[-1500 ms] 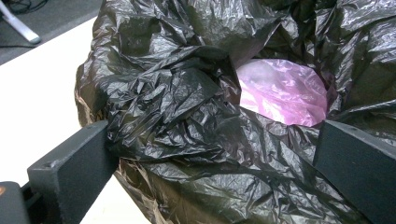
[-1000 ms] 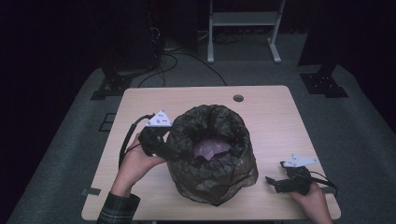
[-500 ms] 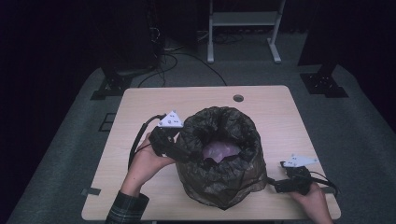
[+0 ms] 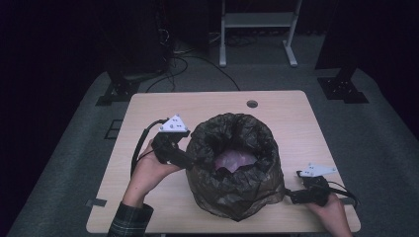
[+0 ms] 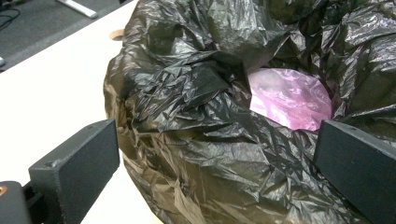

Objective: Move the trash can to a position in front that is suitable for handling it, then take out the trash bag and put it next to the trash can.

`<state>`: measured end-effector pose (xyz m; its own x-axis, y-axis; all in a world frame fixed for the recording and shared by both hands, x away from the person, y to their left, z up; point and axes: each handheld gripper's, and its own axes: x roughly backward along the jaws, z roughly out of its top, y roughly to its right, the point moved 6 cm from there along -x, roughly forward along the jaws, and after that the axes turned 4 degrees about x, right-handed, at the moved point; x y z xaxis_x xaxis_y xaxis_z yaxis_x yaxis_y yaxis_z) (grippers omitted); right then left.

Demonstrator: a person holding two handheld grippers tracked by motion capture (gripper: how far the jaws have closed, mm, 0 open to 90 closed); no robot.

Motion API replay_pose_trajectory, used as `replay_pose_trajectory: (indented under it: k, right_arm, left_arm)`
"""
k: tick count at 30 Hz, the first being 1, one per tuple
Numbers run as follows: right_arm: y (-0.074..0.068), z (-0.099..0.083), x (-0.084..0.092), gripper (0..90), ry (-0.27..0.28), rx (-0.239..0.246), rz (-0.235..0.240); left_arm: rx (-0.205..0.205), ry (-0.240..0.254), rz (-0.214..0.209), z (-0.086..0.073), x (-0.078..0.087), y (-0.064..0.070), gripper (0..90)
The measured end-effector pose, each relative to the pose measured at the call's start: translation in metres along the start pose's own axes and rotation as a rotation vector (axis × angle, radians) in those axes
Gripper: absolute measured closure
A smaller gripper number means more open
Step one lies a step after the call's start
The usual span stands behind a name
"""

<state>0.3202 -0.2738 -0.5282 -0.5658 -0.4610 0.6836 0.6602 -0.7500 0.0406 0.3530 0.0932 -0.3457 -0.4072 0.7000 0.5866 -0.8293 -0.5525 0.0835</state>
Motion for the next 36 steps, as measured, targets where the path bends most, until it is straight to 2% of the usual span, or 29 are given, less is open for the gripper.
replay_pose_trajectory:
  k: [9,14,17,18,20,21,23,24,25,27,29,30,31,36]
  right_arm:
    - [0.001,0.001,-0.001,10.1,0.000,-0.001,-0.002]
    - [0.001,0.001,-0.001,10.1,0.000,-0.002,-0.002]
    - [0.001,0.001,-0.001,10.1,0.000,-0.001,-0.002]
    - [0.001,0.001,-0.001,10.1,0.000,0.000,-0.002]
    - [0.001,0.001,-0.001,10.1,0.000,0.000,-0.002]
    - [0.001,0.001,-0.001,10.1,0.000,0.000,-0.002]
    - [0.001,0.001,-0.001,10.1,0.000,0.000,-0.002]
    - [0.001,0.001,-0.001,10.1,0.000,0.000,-0.002]
    - [0.001,0.001,-0.001,10.1,0.000,0.000,-0.002]
    - [0.001,0.001,-0.001,10.1,0.000,-0.001,-0.002]
    - [0.001,0.001,-0.001,10.1,0.000,-0.001,-0.001]
    - [0.001,0.001,-0.001,10.1,0.000,-0.001,-0.001]
    - [0.001,0.001,-0.001,10.1,0.000,0.000,-0.002]
    - [0.001,0.000,-0.001,10.1,0.000,-0.002,-0.003]
  left_arm:
    - [0.005,0.042,-0.017,0.001,0.015,-0.001,9.8]
    - [-0.002,0.040,-0.029,0.001,0.016,0.000,16.9]
    - [-0.007,0.049,-0.045,0.002,0.017,0.003,25.7]
    - [-0.024,0.050,-0.057,0.003,0.018,0.004,35.6]
    - [-0.023,0.052,-0.061,0.004,0.018,0.004,38.6]
    - [-0.027,0.047,-0.065,0.004,0.018,0.005,43.3]
    - [-0.024,0.042,-0.043,0.005,0.019,0.004,51.0]
    - [-0.028,0.036,-0.037,0.006,0.021,0.004,61.4]
    - [-0.027,0.041,-0.038,0.007,0.022,0.004,61.4]
    - [-0.025,0.048,-0.049,0.008,0.024,0.005,76.1]
    - [-0.027,0.034,-0.043,0.009,0.024,0.006,84.2]
    - [-0.019,0.033,-0.046,0.010,0.024,0.006,84.2]
    - [-0.010,0.032,-0.050,0.011,0.024,0.006,89.6]
    - [-0.013,0.041,-0.057,0.017,0.024,0.008,89.7]
